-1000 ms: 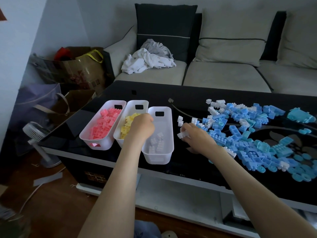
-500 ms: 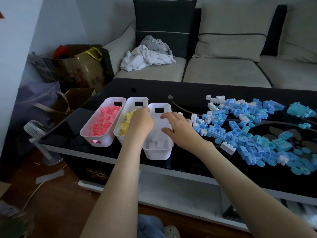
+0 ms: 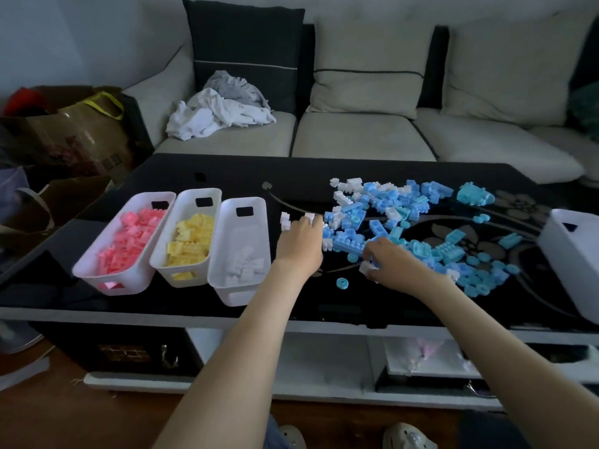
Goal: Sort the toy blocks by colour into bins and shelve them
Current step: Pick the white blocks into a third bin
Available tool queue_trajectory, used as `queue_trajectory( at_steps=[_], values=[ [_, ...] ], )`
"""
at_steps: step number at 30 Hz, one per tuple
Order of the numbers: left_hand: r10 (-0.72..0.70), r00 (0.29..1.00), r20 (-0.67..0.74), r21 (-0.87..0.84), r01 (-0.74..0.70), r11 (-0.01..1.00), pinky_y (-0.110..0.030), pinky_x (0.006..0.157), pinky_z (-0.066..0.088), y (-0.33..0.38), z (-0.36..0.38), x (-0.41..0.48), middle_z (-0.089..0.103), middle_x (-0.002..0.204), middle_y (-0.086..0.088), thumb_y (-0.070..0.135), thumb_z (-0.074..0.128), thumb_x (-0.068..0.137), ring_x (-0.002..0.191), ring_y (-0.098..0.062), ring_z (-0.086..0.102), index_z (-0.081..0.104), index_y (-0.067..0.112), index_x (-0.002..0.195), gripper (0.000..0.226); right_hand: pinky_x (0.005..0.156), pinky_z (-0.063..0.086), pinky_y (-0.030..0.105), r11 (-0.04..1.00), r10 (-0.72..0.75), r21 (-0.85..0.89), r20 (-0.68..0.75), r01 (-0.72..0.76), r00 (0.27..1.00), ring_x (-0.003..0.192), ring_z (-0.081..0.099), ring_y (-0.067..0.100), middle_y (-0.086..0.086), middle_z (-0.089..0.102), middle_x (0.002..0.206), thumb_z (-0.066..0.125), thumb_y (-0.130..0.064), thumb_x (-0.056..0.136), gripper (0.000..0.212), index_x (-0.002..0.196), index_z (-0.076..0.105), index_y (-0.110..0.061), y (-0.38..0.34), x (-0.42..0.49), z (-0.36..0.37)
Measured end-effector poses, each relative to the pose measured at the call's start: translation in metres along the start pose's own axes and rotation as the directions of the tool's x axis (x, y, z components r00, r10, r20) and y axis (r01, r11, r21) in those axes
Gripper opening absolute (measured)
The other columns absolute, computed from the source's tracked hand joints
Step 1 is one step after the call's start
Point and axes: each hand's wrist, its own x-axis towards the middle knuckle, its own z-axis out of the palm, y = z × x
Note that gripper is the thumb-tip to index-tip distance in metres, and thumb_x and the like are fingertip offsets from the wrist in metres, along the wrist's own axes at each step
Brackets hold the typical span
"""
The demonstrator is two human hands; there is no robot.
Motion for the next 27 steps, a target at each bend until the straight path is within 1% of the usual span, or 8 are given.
queue_trajectory(
  at_steps=[4, 8, 10, 12, 16, 19, 23, 27],
  values=[
    [-0.115, 0.993, 0.016, 0.105, 0.113, 0.988, -0.038, 0.097, 0.039, -0.004, 0.017, 0.003, 0.033, 0.143, -0.016, 0.012, 0.057, 0.087, 0.129, -0.032, 0.036, 0.021, 0.010, 0.145, 0.068, 0.085, 0.046, 0.037, 0.996, -0.057, -0.065, 0.043, 0.060, 0.997, 0.102, 0.051, 0.025, 0.005, 0.045, 0.115, 0.049, -0.022, 0.095, 0.020, 0.114, 0.050, -0.016, -0.004, 0.001, 0.001],
    [-0.212, 0.972, 0.098, 0.056, 0.208, 0.977, -0.040, 0.105, 0.033, -0.009, 0.022, 0.005, 0.025, 0.148, -0.017, 0.017, 0.056, 0.090, 0.131, -0.034, 0.033, 0.022, 0.010, 0.145, 0.064, 0.067, 0.040, 0.030, 0.994, -0.081, 0.070, -0.005, 0.081, 0.997, 0.083, 0.049, 0.020, 0.003, 0.050, 0.099, 0.041, -0.016, 0.095, 0.007, 0.099, 0.046, -0.014, -0.013, 0.008, -0.003],
    [-0.237, 0.967, 0.088, 0.026, 0.236, 0.971, -0.037, 0.100, 0.037, -0.010, 0.024, 0.007, 0.032, 0.144, -0.017, 0.015, 0.054, 0.092, 0.127, -0.032, 0.039, 0.028, 0.010, 0.141, 0.056, 0.068, 0.041, 0.032, 0.985, -0.083, 0.145, -0.084, 0.095, 0.993, 0.082, 0.050, 0.022, 0.004, 0.051, 0.097, 0.038, -0.014, 0.094, 0.009, 0.100, 0.044, -0.012, -0.021, 0.017, -0.005],
    [-0.259, 0.965, 0.048, 0.030, 0.258, 0.966, -0.034, 0.096, 0.041, -0.008, 0.024, 0.011, 0.041, 0.138, -0.016, 0.013, 0.056, 0.090, 0.123, -0.030, 0.043, 0.034, 0.008, 0.135, 0.050, 0.078, 0.045, 0.036, 0.977, -0.104, 0.170, -0.141, 0.128, 0.985, 0.094, 0.053, 0.024, 0.005, 0.054, 0.110, 0.039, -0.014, 0.093, 0.020, 0.113, 0.044, -0.013, -0.030, 0.028, -0.005],
    [-0.315, 0.946, 0.077, -0.028, 0.318, 0.948, -0.035, 0.093, 0.043, -0.001, 0.019, 0.016, 0.043, 0.135, -0.017, 0.013, 0.058, 0.090, 0.122, -0.030, 0.044, 0.039, 0.005, 0.133, 0.047, 0.092, 0.043, 0.038, 0.986, -0.136, 0.074, -0.142, 0.148, 0.980, 0.116, 0.048, 0.027, 0.009, 0.051, 0.126, 0.042, -0.011, 0.091, 0.031, 0.122, 0.047, -0.011, -0.044, 0.054, 0.010],
    [-0.336, 0.939, 0.080, -0.131, 0.344, 0.930, -0.036, 0.088, 0.045, 0.002, 0.011, 0.019, 0.050, 0.130, -0.017, 0.014, 0.053, 0.093, 0.118, -0.030, 0.050, 0.041, 0.005, 0.130, 0.040, 0.086, 0.038, 0.035, 0.993, -0.119, -0.042, -0.187, 0.113, 0.975, 0.111, 0.049, 0.027, 0.011, 0.053, 0.115, 0.042, -0.011, 0.092, 0.018, 0.107, 0.051, -0.008, -0.051, 0.065, 0.018],
    [-0.356, 0.931, 0.073, -0.210, 0.364, 0.907, -0.031, 0.075, 0.043, 0.001, -0.006, 0.017, 0.056, 0.122, -0.015, 0.015, 0.052, 0.095, 0.111, -0.029, 0.056, 0.043, 0.006, 0.127, 0.034, 0.081, 0.038, 0.032, 0.988, -0.134, -0.104, -0.192, 0.116, 0.972, 0.104, 0.051, 0.025, 0.008, 0.057, 0.111, 0.042, -0.010, 0.091, 0.020, 0.108, 0.054, -0.011, -0.053, 0.069, 0.017],
    [-0.287, 0.957, -0.035, -0.333, 0.260, 0.907, -0.031, 0.069, 0.040, -0.009, -0.044, 0.009, 0.061, 0.110, -0.016, 0.019, 0.049, 0.096, 0.101, -0.030, 0.059, 0.053, 0.004, 0.116, 0.025, 0.071, 0.039, 0.029, 0.981, -0.062, 0.164, -0.249, 0.105, 0.967, 0.101, 0.054, 0.023, 0.006, 0.057, 0.117, 0.043, -0.012, 0.092, 0.029, 0.118, 0.054, -0.013, -0.056, 0.064, 0.003]
  ],
)
